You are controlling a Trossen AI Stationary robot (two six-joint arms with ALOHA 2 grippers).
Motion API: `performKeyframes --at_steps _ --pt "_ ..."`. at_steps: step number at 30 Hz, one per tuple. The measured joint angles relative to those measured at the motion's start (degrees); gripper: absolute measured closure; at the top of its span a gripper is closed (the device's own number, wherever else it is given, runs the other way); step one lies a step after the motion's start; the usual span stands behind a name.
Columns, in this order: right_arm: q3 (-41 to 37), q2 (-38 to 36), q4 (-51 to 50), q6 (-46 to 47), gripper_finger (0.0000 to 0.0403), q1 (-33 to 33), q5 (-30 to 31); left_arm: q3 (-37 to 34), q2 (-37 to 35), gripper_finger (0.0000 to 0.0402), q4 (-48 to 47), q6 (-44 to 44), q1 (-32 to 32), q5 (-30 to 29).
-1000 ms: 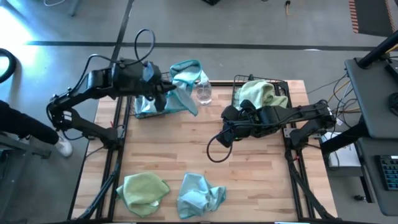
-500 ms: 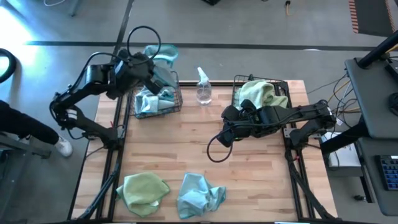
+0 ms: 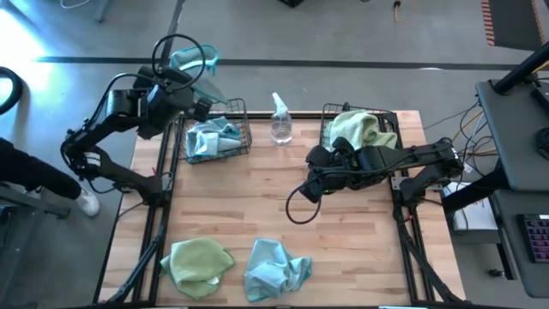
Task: Sort microfiber towel by color & place in baskets
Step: Put the blue microfiber cloth into the left wire basket
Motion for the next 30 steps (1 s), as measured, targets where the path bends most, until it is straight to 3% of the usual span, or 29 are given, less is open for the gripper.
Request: performKeyframes --at_steps 19,30 --pt "0.0 0.0 -0.2 -1.6 0.0321 -0.1 0.0 -17.7 -6.4 0.0393 -2.7 -17.6 0.9 -0.1" --pt "0.0 0.0 -0.1 -1.5 0.0321 -0.1 -0.1 -21.3 -8.7 0.0393 -0.1 -18.8 0.9 3.0"
